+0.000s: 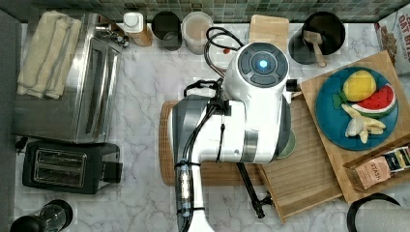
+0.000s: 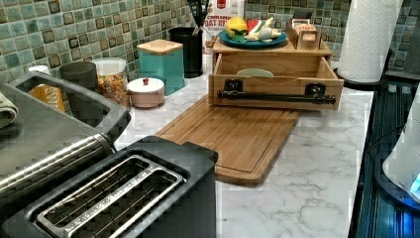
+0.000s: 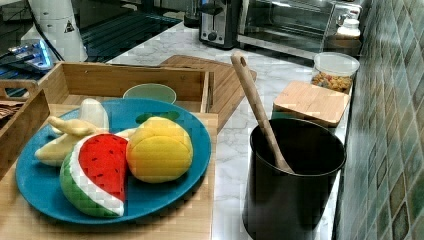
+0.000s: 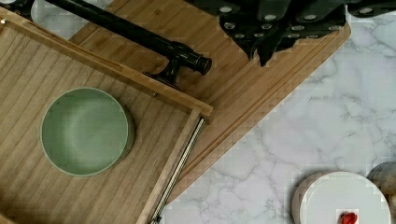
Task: Close the drawer.
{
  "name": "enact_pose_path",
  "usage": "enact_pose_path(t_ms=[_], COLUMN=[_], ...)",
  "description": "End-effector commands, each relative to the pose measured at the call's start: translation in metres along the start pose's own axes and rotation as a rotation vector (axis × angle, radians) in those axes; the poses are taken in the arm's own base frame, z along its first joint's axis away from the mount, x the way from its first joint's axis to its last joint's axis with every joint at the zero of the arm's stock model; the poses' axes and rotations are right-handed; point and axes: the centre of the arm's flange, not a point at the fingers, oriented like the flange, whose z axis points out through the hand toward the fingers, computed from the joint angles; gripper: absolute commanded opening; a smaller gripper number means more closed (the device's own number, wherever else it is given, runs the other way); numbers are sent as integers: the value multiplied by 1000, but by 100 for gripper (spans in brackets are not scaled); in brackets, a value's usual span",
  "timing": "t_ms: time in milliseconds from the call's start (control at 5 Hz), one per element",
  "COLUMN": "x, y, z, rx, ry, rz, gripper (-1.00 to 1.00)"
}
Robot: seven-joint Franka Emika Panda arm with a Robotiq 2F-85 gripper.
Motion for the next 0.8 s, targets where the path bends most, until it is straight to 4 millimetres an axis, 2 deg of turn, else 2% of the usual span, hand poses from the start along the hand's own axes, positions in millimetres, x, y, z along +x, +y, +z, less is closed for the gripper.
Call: enact_pose_path(t_ms=[200,800], x=[1,-76], y=[4,-5], z=[6,47], rx=[-3,101], ry=[-14,38], rz=[9,-315], gripper=[-100,-100])
